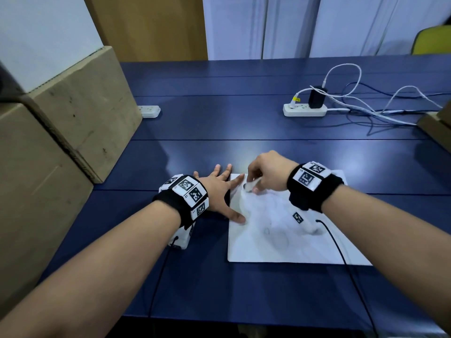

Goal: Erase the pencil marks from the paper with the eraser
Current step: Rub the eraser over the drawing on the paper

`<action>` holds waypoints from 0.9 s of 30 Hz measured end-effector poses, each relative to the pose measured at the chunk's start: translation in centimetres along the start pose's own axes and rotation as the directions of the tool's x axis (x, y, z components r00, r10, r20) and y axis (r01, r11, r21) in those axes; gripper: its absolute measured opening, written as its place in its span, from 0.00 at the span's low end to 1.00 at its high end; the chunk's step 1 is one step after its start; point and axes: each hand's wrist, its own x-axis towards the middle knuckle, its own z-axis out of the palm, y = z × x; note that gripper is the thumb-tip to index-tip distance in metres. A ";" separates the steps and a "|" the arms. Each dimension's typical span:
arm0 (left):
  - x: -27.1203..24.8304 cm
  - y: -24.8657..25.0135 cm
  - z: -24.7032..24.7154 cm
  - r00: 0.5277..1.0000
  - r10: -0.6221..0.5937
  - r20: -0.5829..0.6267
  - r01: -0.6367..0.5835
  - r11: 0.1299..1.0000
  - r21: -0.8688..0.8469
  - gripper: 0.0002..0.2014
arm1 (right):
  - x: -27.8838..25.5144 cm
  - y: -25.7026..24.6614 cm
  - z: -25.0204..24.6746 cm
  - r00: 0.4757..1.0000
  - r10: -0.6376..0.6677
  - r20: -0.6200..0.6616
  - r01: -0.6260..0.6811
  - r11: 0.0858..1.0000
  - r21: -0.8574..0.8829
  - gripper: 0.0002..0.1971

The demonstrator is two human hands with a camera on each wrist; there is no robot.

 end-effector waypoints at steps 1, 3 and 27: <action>-0.1 0.0 -0.1 1.000 -0.004 0.005 0.004 1.000 -0.002 0.63 | 0.4 0.2 -0.1 0.999 0.018 -0.044 -0.018 1.000 0.009 0.15; -0.1 0.0 -0.1 1.000 -0.003 0.002 0.003 1.000 -0.002 0.63 | 0.6 0.4 0.1 0.997 0.026 -0.075 -0.025 0.999 0.021 0.15; -0.2 0.1 -0.1 1.000 -0.008 0.008 0.008 1.000 0.004 0.63 | 0.5 0.2 0.0 0.998 0.033 -0.057 -0.030 0.998 0.051 0.07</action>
